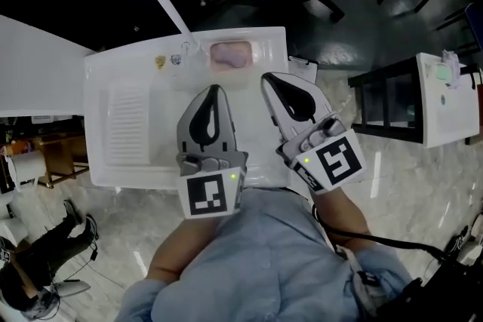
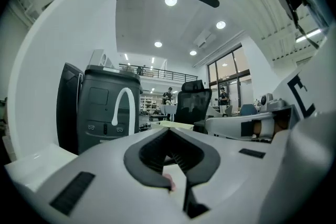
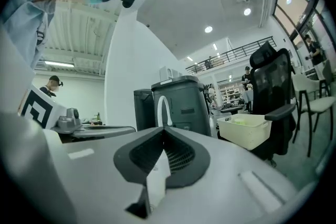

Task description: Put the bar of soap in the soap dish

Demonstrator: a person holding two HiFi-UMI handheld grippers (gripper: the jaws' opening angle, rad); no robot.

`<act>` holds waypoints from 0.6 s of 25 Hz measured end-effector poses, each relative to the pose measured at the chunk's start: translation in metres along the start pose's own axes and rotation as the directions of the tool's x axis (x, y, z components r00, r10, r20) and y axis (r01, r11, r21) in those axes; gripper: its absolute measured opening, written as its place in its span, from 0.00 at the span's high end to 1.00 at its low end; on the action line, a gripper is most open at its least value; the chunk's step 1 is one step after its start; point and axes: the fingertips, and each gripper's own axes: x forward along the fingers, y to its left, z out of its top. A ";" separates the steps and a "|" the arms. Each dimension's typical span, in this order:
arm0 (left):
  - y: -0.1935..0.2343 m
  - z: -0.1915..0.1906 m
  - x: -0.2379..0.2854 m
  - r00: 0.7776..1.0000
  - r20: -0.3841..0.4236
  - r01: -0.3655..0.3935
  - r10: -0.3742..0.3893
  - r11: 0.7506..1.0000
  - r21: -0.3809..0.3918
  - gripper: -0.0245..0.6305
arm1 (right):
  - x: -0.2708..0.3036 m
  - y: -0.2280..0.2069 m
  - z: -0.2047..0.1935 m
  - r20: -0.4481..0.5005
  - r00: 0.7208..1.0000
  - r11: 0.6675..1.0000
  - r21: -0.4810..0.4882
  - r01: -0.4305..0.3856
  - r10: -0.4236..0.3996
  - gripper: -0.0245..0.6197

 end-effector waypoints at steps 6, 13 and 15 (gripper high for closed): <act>-0.024 0.018 -0.021 0.999 0.040 0.031 -0.032 0.999 0.036 0.96 | -0.021 0.013 0.014 0.037 0.999 0.999 -0.034 0.006 -0.004 0.96; -0.029 0.030 -0.025 0.998 0.054 0.027 -0.030 0.998 0.063 0.96 | -0.024 0.013 0.024 0.052 0.999 0.998 -0.066 0.015 -0.011 0.96; -0.028 0.031 -0.025 0.998 0.059 0.023 -0.026 0.998 0.059 0.96 | -0.023 0.014 0.024 0.054 0.999 0.998 -0.066 0.012 -0.008 0.96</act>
